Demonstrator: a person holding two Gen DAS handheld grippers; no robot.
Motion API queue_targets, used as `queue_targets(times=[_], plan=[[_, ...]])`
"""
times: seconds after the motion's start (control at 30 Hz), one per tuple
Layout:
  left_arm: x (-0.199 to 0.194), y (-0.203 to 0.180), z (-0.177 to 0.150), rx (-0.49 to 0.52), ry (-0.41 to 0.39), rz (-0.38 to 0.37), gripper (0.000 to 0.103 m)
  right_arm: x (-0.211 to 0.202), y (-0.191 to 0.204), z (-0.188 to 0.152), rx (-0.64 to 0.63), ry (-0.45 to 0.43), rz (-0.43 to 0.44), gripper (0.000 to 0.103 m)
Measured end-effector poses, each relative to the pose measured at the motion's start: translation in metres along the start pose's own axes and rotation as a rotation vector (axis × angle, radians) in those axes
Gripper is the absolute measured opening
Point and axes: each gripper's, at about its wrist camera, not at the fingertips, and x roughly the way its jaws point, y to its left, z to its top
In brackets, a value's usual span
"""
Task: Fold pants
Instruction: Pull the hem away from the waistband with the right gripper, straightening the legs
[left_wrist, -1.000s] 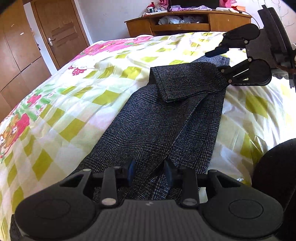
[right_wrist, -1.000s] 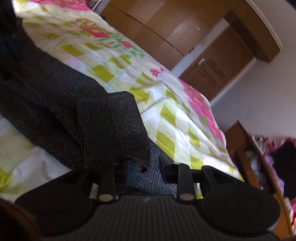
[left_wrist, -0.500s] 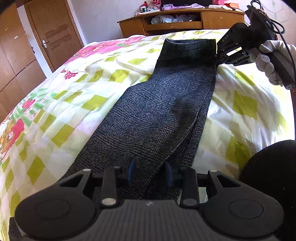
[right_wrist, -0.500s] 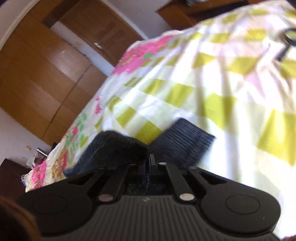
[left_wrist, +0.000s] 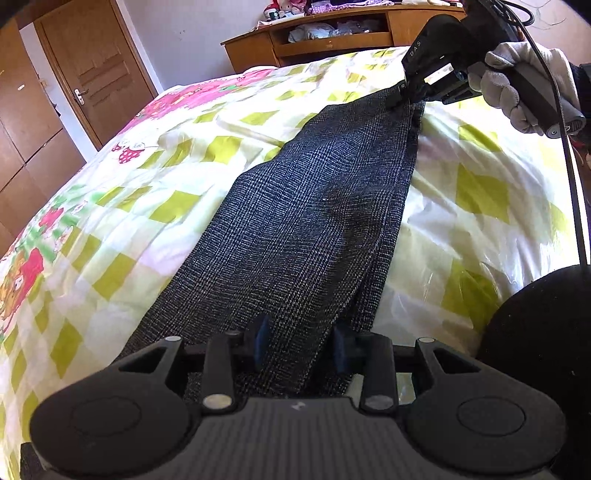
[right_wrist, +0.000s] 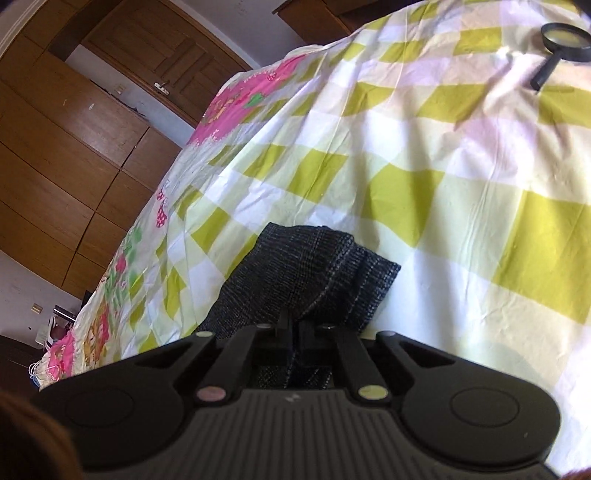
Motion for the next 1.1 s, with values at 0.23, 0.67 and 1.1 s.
queue_targets(times=[0.23,0.67,1.1], plan=[[-0.001,-0.001,-0.004,0.008,-0.002,-0.017,0.048,-0.008,-0.024,-0.014,0.035,0.006,-0.026,0.004],[-0.005,0.002,-0.006,-0.021,-0.020,-0.019,0.048,-0.024,-0.045,-0.024,0.149,-0.060,-0.023,0.040],[-0.025,0.003,0.007,-0.131,-0.127,-0.069,0.051,-0.033,-0.020,0.015,0.189,-0.175,0.079,0.006]])
